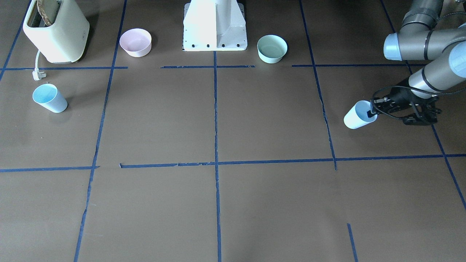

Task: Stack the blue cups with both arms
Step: 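Reach the left gripper down and grasp the light blue cup nearest it, then carry the cup with the left gripper to the table center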

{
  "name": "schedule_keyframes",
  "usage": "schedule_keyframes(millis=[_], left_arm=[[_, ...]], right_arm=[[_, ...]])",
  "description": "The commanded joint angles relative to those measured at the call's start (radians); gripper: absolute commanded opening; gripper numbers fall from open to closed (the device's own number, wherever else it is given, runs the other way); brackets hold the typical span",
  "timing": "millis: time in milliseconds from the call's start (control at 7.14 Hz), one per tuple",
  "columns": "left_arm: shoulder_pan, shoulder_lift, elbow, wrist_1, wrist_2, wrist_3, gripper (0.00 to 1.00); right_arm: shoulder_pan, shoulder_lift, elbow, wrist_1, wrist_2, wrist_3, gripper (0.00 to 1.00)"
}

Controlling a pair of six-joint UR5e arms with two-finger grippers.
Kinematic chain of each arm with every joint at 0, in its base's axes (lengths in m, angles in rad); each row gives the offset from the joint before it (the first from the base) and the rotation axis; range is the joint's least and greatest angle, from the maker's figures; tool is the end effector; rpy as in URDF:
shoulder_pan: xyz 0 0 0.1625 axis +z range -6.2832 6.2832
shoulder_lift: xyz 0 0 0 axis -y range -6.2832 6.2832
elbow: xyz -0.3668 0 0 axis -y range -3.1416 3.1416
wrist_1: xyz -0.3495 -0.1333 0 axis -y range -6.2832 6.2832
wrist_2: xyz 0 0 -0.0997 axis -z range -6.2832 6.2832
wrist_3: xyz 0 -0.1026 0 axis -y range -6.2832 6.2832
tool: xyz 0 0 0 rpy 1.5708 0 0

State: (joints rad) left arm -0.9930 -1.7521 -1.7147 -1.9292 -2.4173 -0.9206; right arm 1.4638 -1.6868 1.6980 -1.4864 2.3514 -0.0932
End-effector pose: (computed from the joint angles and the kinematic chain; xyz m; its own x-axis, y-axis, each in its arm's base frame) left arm 0.2354 -0.4644 0.4014 0.5166 -0.0580 -0.8542 -0.0202 0.9966 -0.0799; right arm 0.0166 -0.4174 0.5860 0.6863 -0.2342 0.6886 0.1709 0.9722 0.1602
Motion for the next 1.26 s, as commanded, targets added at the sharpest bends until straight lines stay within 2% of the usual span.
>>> schedule_keyframes(millis=[0,140,280,420,700,1120], left_arm=[[0.26,-0.235,-0.045,0.037,0.091,-0.408,0.0],[0.366,-0.398,-0.021,0.178,0.241,-0.443,0.0],[0.438,-0.496,0.007,0.29,0.338,-0.437,0.0],[0.453,-0.522,0.036,0.289,0.349,-0.435,0.0],[0.456,-0.624,0.191,0.268,0.351,-0.437,0.01],[0.468,-0.622,0.207,0.242,0.385,-0.437,0.04]], right_arm=[[-0.019,0.021,-0.018,0.0,0.0,0.0,1.0],[-0.02,0.021,-0.02,0.0,0.02,-0.002,1.0],[-0.02,0.022,-0.02,0.001,0.043,-0.003,1.0],[-0.028,0.022,-0.021,0.0,0.042,-0.003,1.0],[-0.06,0.025,-0.023,0.002,0.042,-0.005,1.0],[-0.063,0.027,-0.023,0.002,0.042,0.0,1.0]])
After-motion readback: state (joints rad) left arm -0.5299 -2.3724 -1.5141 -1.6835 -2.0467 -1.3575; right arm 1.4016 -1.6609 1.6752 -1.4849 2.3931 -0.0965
